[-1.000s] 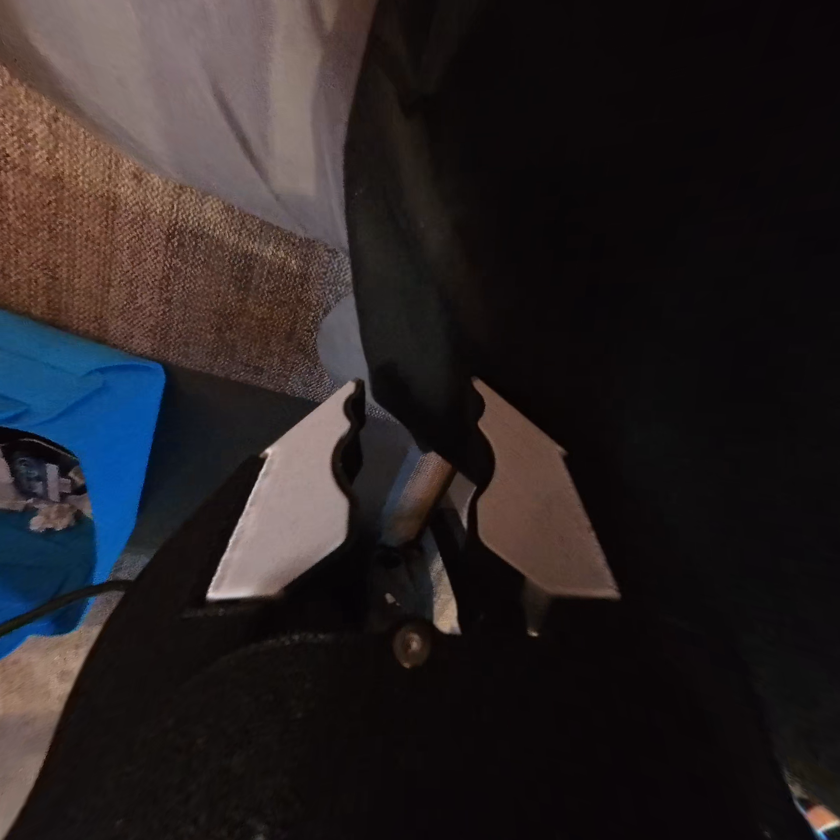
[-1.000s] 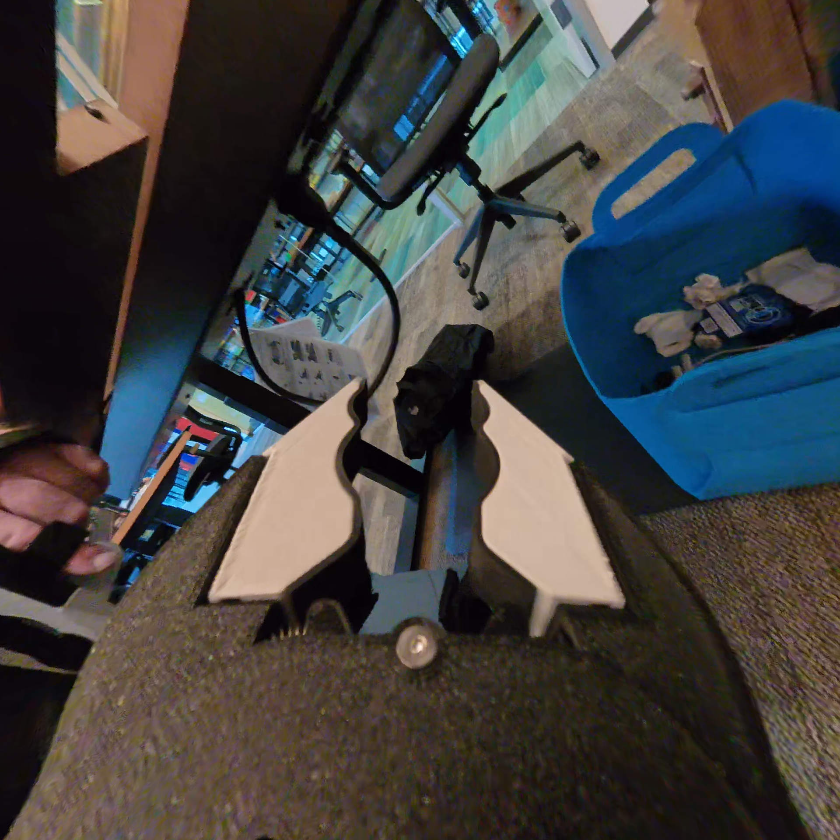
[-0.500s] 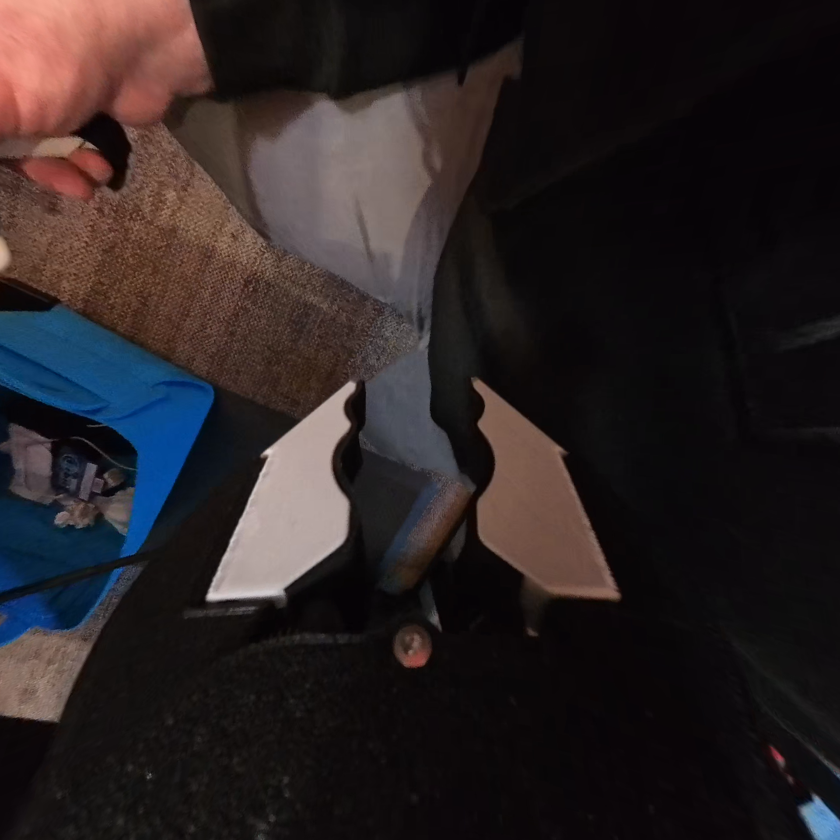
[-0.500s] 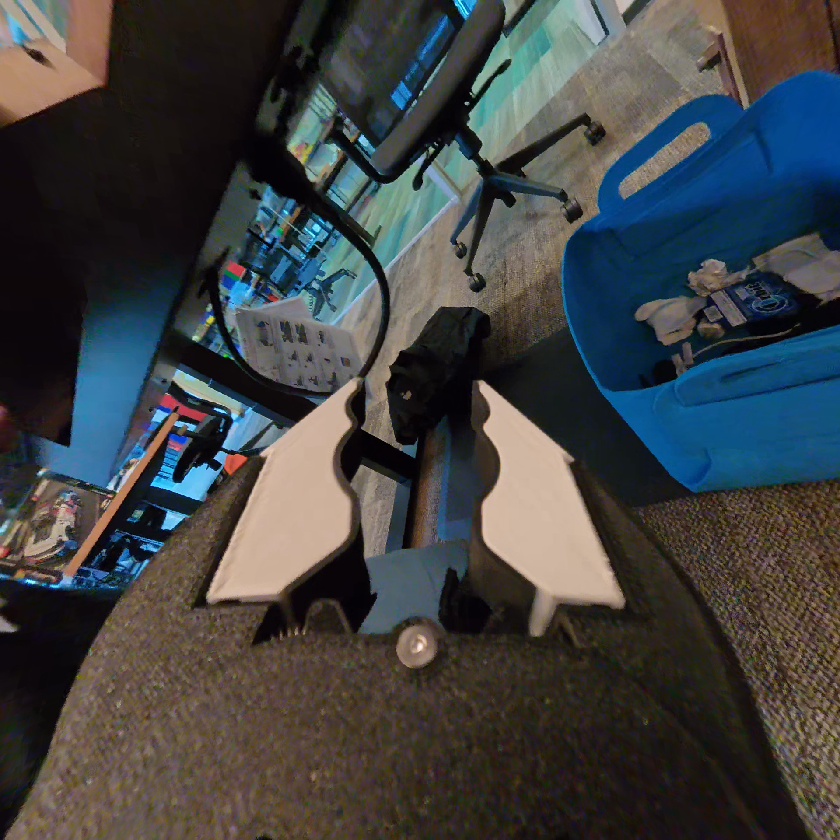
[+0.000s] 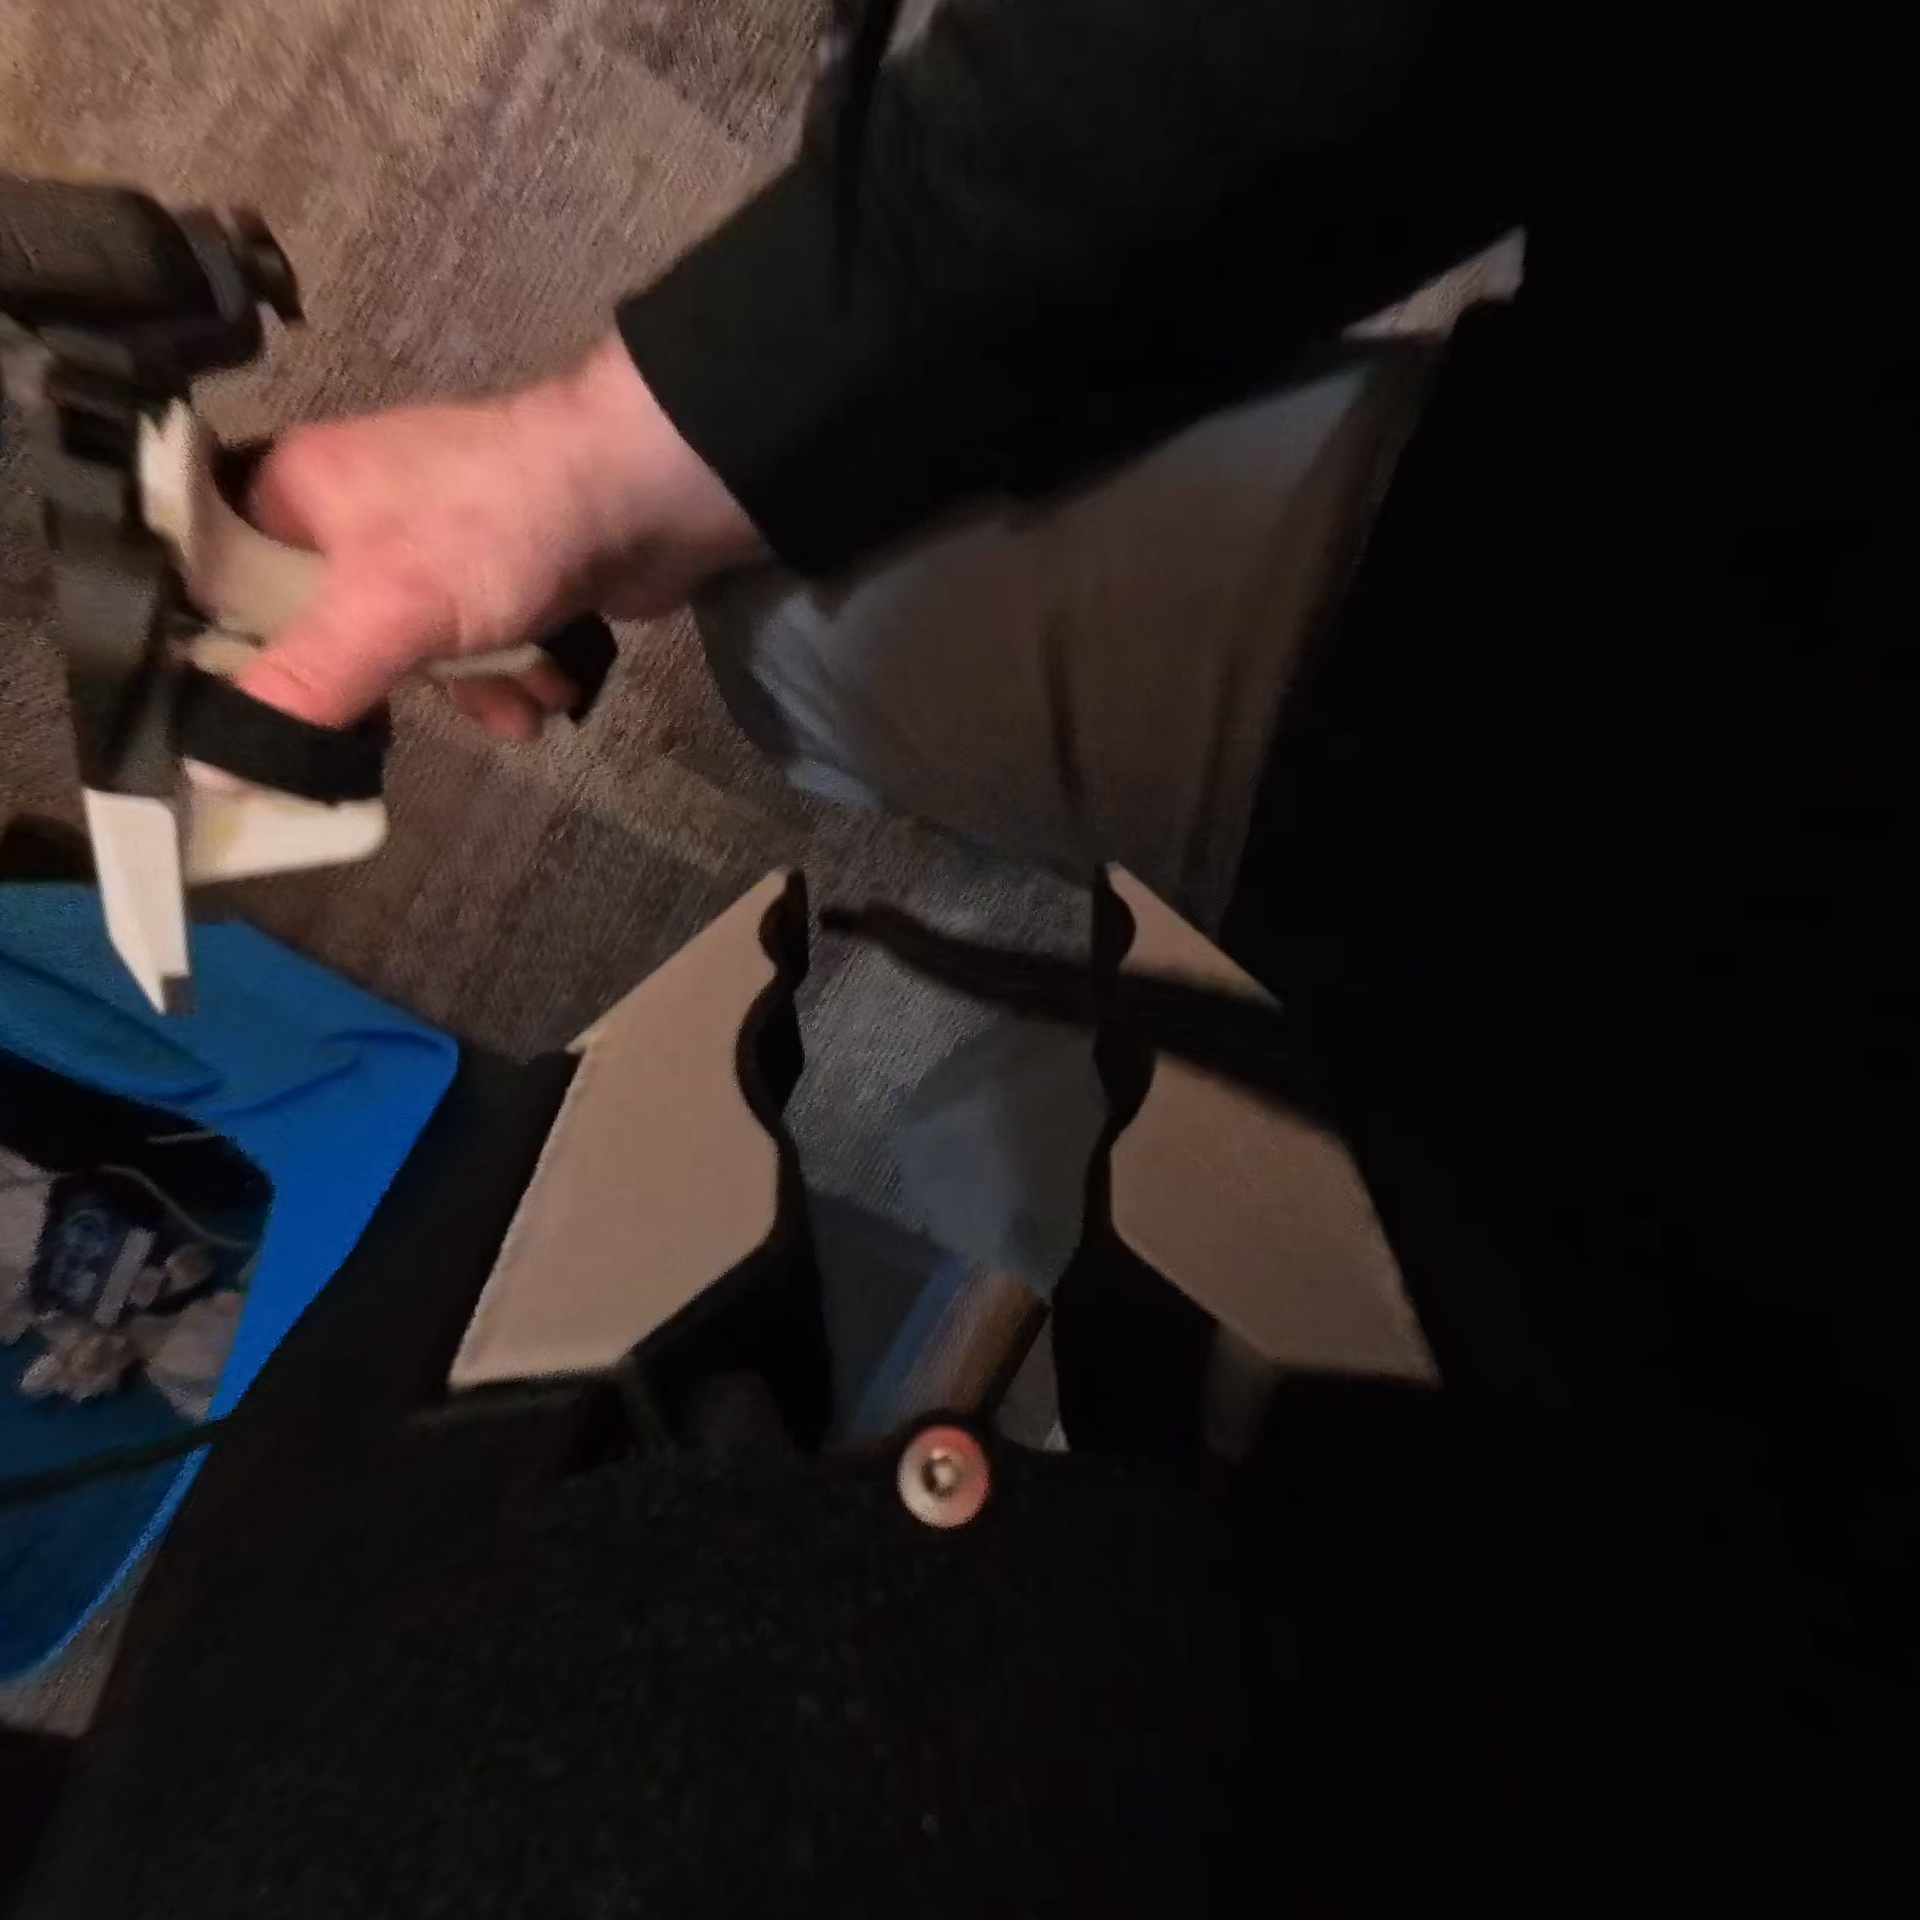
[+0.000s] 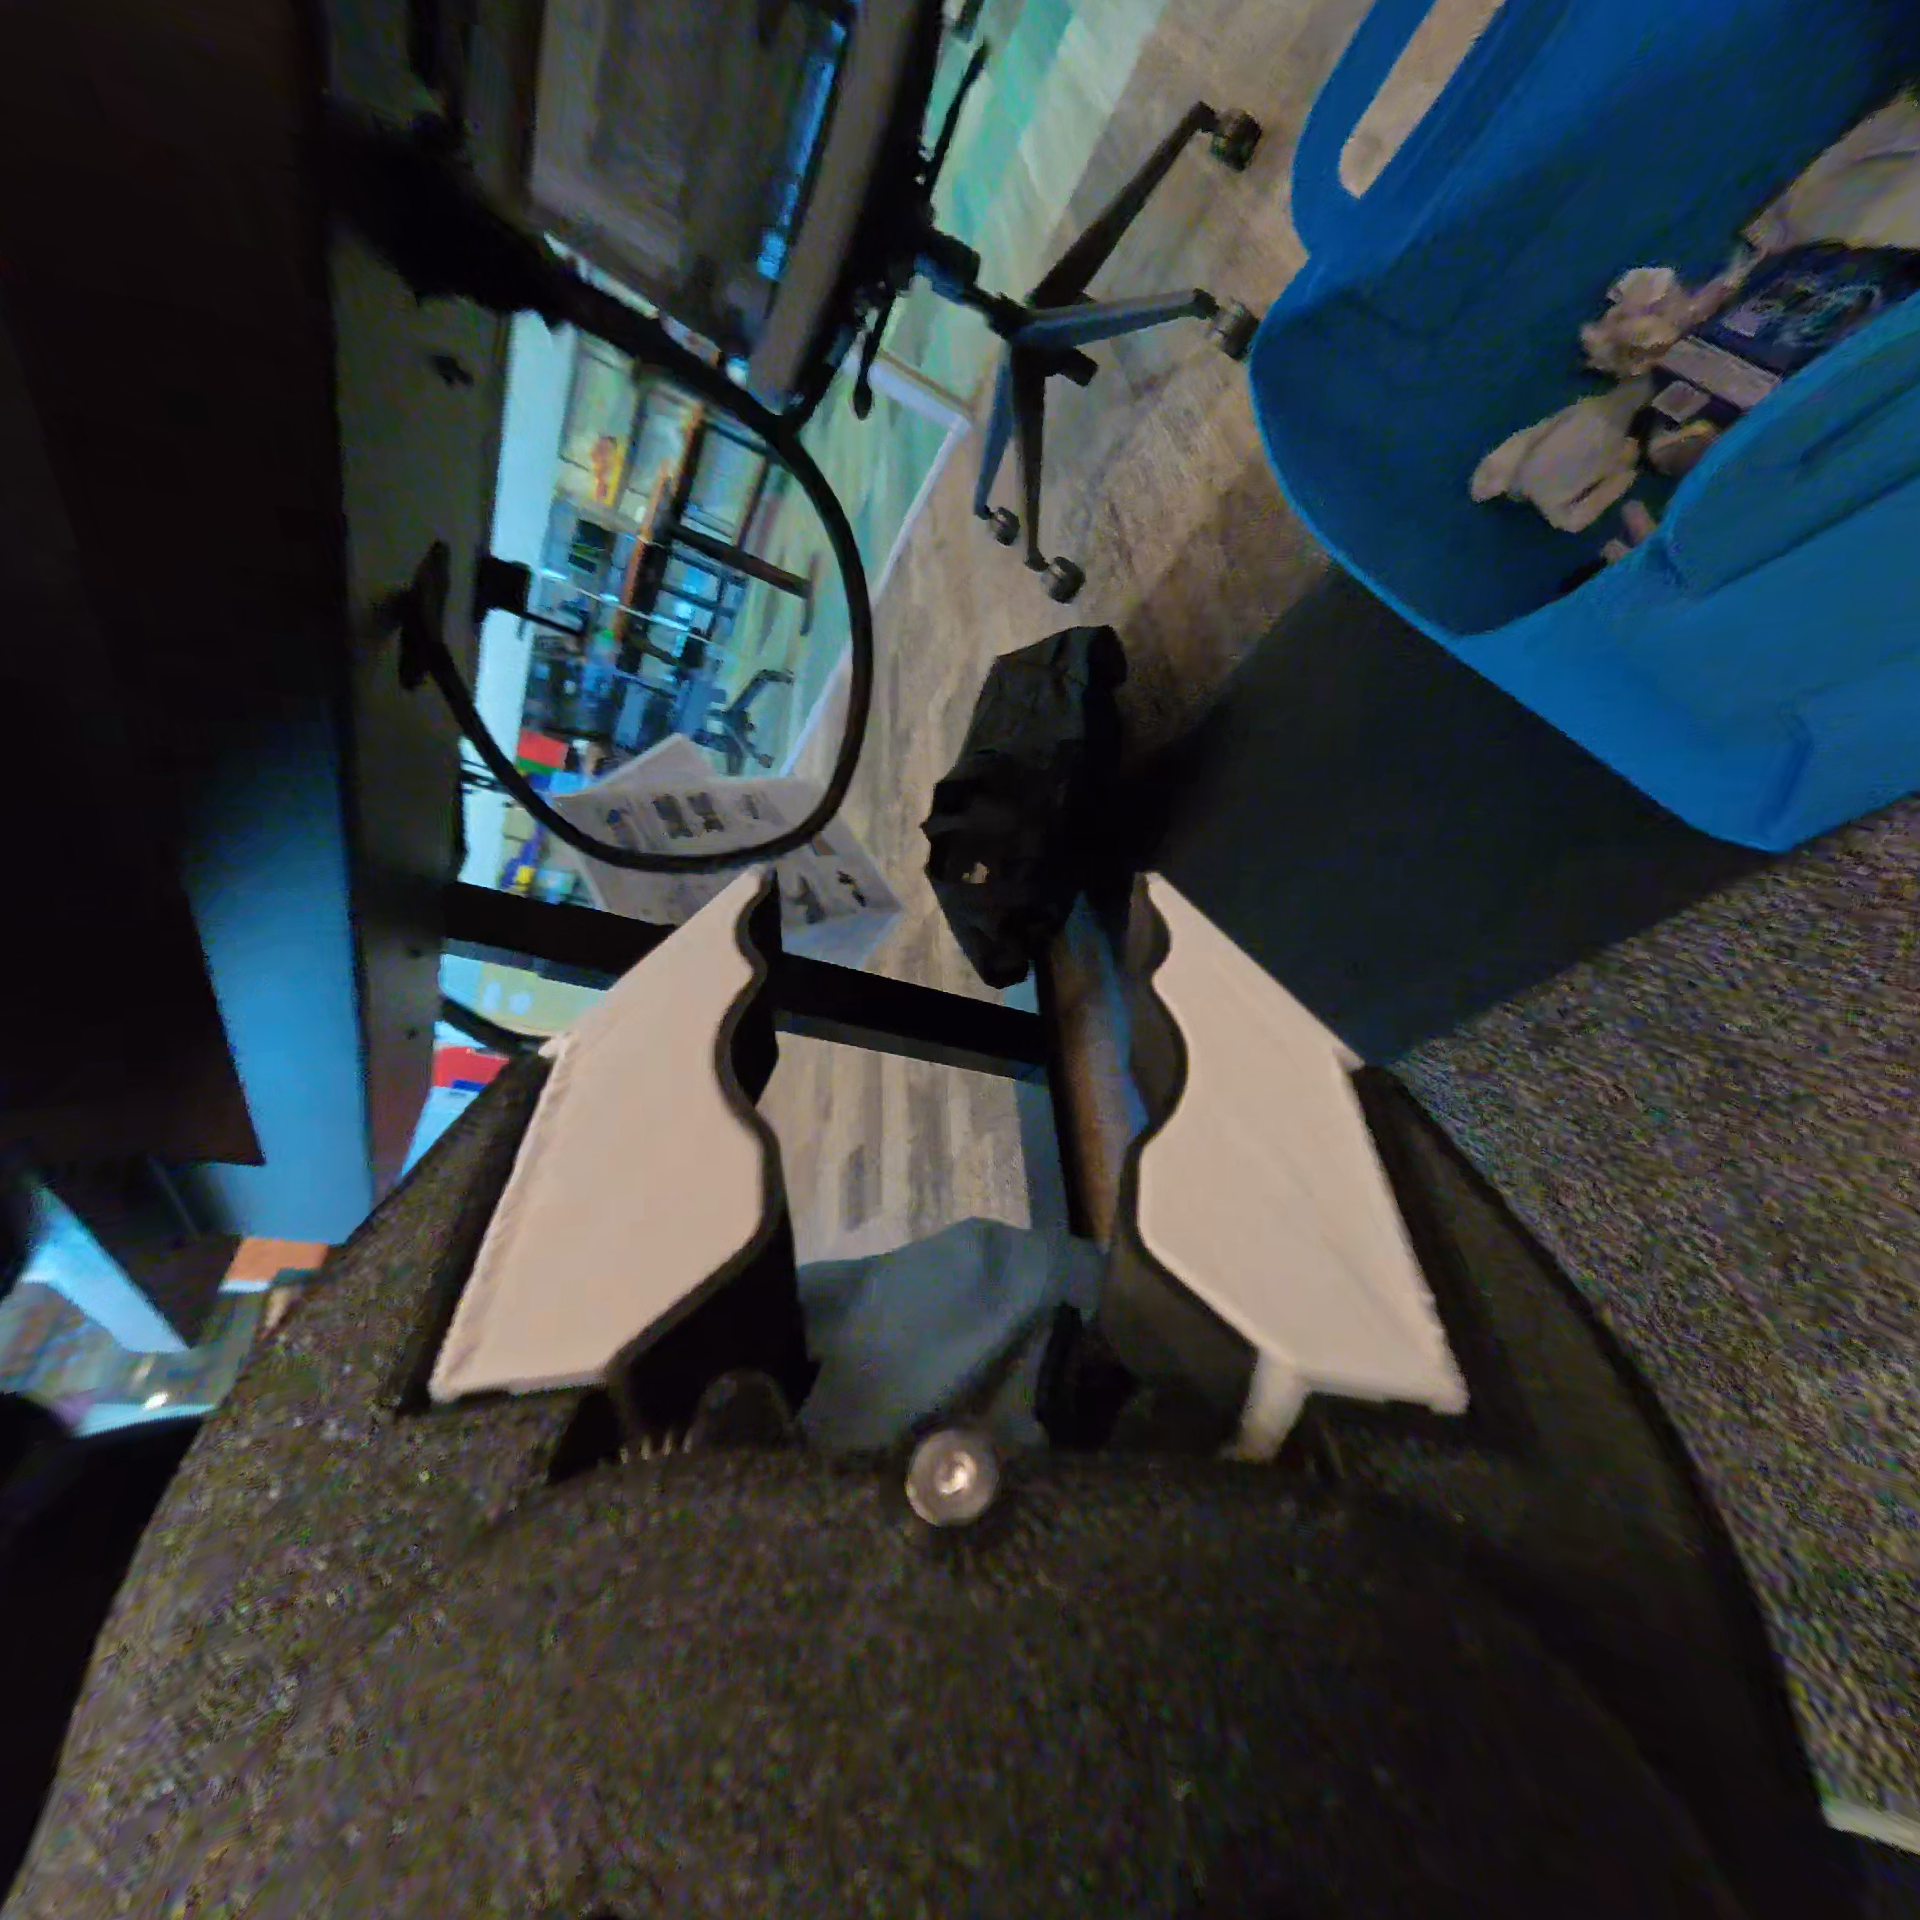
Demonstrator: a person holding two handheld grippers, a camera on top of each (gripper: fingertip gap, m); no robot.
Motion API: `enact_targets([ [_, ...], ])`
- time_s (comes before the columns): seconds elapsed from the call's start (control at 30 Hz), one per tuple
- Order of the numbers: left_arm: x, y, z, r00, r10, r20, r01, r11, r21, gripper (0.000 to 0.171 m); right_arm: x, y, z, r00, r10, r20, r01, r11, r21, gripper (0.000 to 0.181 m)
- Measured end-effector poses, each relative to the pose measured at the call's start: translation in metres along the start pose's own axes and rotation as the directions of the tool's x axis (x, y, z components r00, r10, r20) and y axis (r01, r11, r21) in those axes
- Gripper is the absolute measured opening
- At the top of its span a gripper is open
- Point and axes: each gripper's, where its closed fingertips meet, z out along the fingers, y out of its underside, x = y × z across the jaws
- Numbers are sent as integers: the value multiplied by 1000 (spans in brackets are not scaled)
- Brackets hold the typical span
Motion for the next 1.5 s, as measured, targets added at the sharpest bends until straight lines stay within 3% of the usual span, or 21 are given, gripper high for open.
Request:
enact_targets([
  [0.13, 7, -9, -12, 998, 67, -10, -66, 996, 63, 57, -22, 33, 11, 999, 15, -48, -16, 1000, -19, 71],
  [0.3, -11, -14, -22, 997, 68, 40, -72, 990, 117, 57, -61, 103, 15, 987, -6, -161, -10, 995, -99, 72],
  [0.4, -16, -33, -31, 993, 97, 71, -110, 969, 222, 57, -104, 148, 2, 966, -66, -250, 28, 988, -153, 71],
  [0.53, 3, -63, -45, 996, 77, -46, -50, 904, 426, 56, -181, 194, -32, 949, 39, -312, -70, 993, -91, 72],
  [0.6, 20, -60, -59, 991, -26, -133, 83, 892, 444, 59, -218, 214, -53, 935, 94, -342, -119, 991, -53, 73],
  [0.7, 64, -49, -110, 989, -111, -97, 145, 852, 503, 67, -276, 238, -79, 922, 118, -369, -132, 991, -11, 82],
  [0.83, 120, 13, -170, 953, -302, -7, 270, 841, 469, 98, -353, 244, -87, 899, -21, -438, 5, 999, -38, 92],
  [0.9, 139, 49, -204, 909, -414, 45, 347, 812, 469, 99, -389, 229, -79, 880, -113, -462, 101, 994, -52, 93],
  [0.97, 151, 86, -235, 857, -499, 128, 388, 788, 478, 85, -423, 210, -62, 868, -209, -450, 191, 978, -85, 94],
  [1.07, 158, 137, -264, 752, -632, 187, 486, 723, 491, 101, -463, 186, -26, 847, -361, -391, 307, 931, -196, 110],
  [1.17, 153, 178, -281, 644, -731, 227, 560, 652, 511, 130, -489, 160, 13, 765, -569, -301, 490, 818, -302, 128],
  [1.23, 145, 192, -293, 597, -752, 280, 551, 638, 539, 130, -500, 145, 43, 711, -666, -228, 580, 738, -346, 133],
  [1.3, 131, 221, -299, 508, -768, 390, 547, 638, 542, 130, -504, 132, 77, 670, -729, -139, 646, 666, -373, 138],
  [1.33, 125, 236, -296, 457, -789, 411, 570, 614, 545, 131, -500, 127, 93, 646, -757, -100, 671, 625, -399, 141],
  [1.4, 117, 258, -285, 351, -860, 371, 620, 510, 597, 132, -483, 118, 122, 566, -824, -32, 716, 511, -476, 147],
  [1.43, 115, 265, -279, 327, -875, 357, 638, 483, 600, 119, -473, 114, 134, 524, -851, 1, 734, 452, -508, 154],
  [1.5, 100, 283, -283, 233, -872, 430, 603, 477, 639, 113, -464, 105, 158, 477, -876, 73, 764, 372, -527, 155],
])
